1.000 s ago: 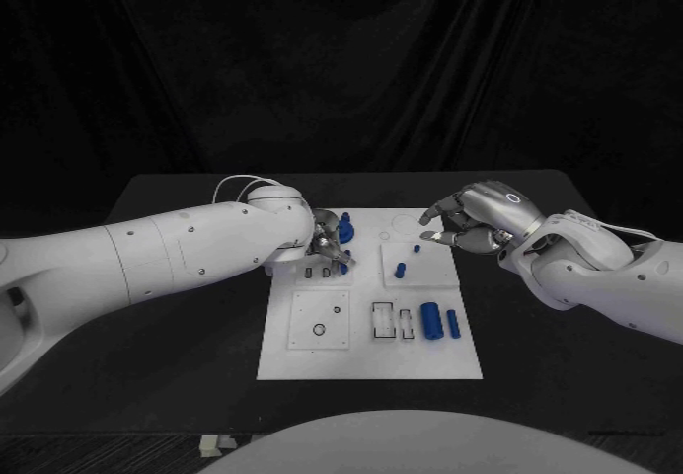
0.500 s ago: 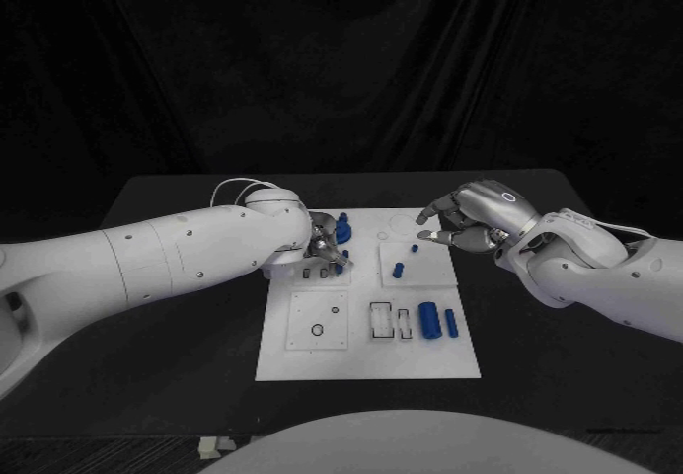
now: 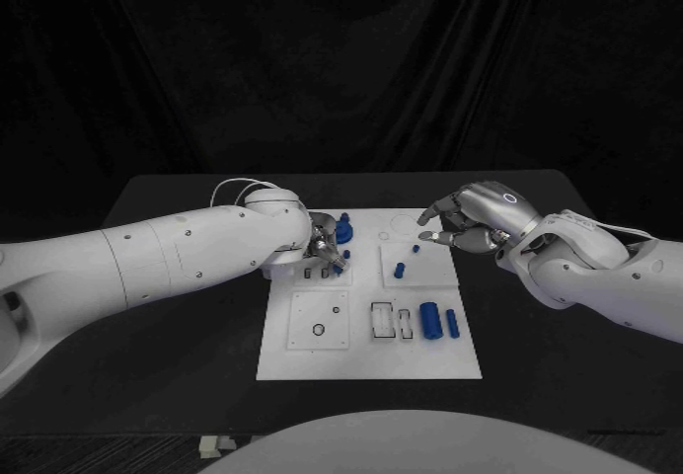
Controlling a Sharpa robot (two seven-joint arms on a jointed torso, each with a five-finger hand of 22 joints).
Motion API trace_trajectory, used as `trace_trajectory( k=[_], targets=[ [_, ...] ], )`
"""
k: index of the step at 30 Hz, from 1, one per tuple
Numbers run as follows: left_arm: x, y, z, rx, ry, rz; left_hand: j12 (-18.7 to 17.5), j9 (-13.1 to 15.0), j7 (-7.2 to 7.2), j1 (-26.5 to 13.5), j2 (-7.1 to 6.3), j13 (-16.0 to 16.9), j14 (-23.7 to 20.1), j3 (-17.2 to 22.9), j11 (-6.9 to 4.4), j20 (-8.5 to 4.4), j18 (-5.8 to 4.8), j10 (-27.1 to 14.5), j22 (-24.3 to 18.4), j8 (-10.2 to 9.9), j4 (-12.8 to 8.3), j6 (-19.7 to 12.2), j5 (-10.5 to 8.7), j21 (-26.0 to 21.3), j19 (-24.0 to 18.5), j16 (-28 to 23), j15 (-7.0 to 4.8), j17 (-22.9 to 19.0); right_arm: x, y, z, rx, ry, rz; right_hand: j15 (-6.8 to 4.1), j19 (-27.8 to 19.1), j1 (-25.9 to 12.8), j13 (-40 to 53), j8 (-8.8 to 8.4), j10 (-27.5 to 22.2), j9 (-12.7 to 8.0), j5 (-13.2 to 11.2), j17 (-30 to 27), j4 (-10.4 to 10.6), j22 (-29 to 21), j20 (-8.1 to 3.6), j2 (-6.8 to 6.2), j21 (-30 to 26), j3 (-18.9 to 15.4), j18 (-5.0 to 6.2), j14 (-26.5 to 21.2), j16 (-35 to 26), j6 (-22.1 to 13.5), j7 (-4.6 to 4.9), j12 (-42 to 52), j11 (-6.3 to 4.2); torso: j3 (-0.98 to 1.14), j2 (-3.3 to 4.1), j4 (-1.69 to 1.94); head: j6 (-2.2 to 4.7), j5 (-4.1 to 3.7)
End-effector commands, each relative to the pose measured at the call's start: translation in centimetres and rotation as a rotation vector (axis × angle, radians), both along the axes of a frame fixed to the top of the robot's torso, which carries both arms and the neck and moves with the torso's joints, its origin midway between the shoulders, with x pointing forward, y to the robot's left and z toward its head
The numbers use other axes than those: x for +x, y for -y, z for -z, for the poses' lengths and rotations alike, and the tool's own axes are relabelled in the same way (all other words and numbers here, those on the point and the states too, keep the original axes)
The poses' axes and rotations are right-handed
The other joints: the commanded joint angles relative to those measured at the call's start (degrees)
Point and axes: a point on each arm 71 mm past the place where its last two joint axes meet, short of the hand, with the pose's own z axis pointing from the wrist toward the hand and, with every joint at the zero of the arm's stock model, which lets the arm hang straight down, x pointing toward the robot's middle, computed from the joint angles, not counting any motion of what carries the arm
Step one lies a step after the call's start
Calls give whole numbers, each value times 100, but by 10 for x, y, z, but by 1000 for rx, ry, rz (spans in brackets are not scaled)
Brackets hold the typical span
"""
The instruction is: Assemble the parts on the task board
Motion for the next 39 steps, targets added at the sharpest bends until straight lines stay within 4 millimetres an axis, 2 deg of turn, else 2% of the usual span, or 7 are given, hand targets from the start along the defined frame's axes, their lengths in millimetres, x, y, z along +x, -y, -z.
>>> trace_trajectory(
  k=[1, 3, 7, 11, 14, 17, 39],
  targets=[
    [-1, 1, 1, -15, -2, 12, 20, 98, -47, -113, -147, 1509, 605, 427, -23, -24, -6, 588, 390, -57, -126, 16, 116, -29, 4, 15, -47, 1510, 0, 1, 2, -6, -9, 16, 31, -24, 4, 1509, -28, 606, -9, -18, 579, -14, 895, 15, 4, -33, -21, 63, 385, -25, 22, 16, 15, 23, 1, -3, 1, 0, 21],
    [-1, 0, 1, -17, -1, 11, 20, 197, -41, -263, -275, 1509, 605, 821, -23, -21, -7, 588, 410, -92, -223, 33, 221, -40, 14, 15, -47, 1510, 1, 1, 2, -7, -11, 16, 31, -24, 4, 1509, -28, 606, -9, -18, 579, -14, 895, 15, 4, -33, -21, 63, 385, -25, 22, 16, 15, 23, 0, -2, 1, 0, 24],
    [-1, -2, 1, -20, 2, 6, 20, 355, -36, -432, -421, 1509, 605, 1346, -21, -22, -8, 588, 436, -108, -380, 47, 352, -54, 26, 15, -48, 1510, 1, 0, 3, -9, -16, 18, 31, -22, 10, 1509, -30, 606, -10, -15, 578, -17, 897, 15, 12, -27, -17, 62, 385, -27, 24, 17, 15, 23, -3, -2, -1, 0, 33],
    [-4, -7, 0, -21, 4, -1, 20, 504, -30, -622, -523, 1509, 605, 1734, -20, -18, -8, 588, 454, -109, -472, 46, 339, -69, 34, 15, -48, 1510, 0, 2, 3, -12, -22, 22, 31, -25, 13, 1509, -32, 606, -10, -12, 571, -19, 894, 15, 19, -38, -14, 64, 384, -34, 25, 17, 15, 24, 2, -4, -3, 0, 46],
    [-6, -11, 0, -21, 5, -8, 20, 540, -31, -669, -532, 1509, 605, 1804, -22, -18, -7, 588, 455, -105, -478, 54, 330, -75, 32, 15, -49, 1510, 0, 3, 4, -14, -26, 28, 31, -25, 13, 1509, -32, 606, -10, -12, 571, -19, 894, 15, 19, -38, -14, 64, 384, -34, 25, 17, 15, 24, 9, -11, 5, 0, 53],
    [-7, -15, -1, -13, 0, -24, 20, 582, -36, -714, -547, 1509, 605, 1878, -26, -20, -9, 588, 467, -96, -494, 68, 338, -74, 44, 15, -53, 1510, 0, 5, 4, -16, -29, 32, 31, -30, 15, 1509, -35, 606, -11, -9, 566, -19, 891, 16, 28, -53, -11, 66, 382, -40, 26, 19, 15, 25, 0, -6, -1, 0, 55],
    [-7, -37, -1, -22, -1, -166, 20, 748, -61, -1067, -519, 1509, 605, 2063, -53, -44, -35, 588, 572, -101, -324, 132, 320, -19, 175, 15, -83, 1510, -3, 6, 12, -25, -55, 38, 33, -37, 13, 1509, -54, 606, -18, 3, 545, -16, 885, 17, 49, -78, -7, 70, 377, -64, 10, 25, 15, 28, -1, -7, -4, 0, 131]
  ],
)
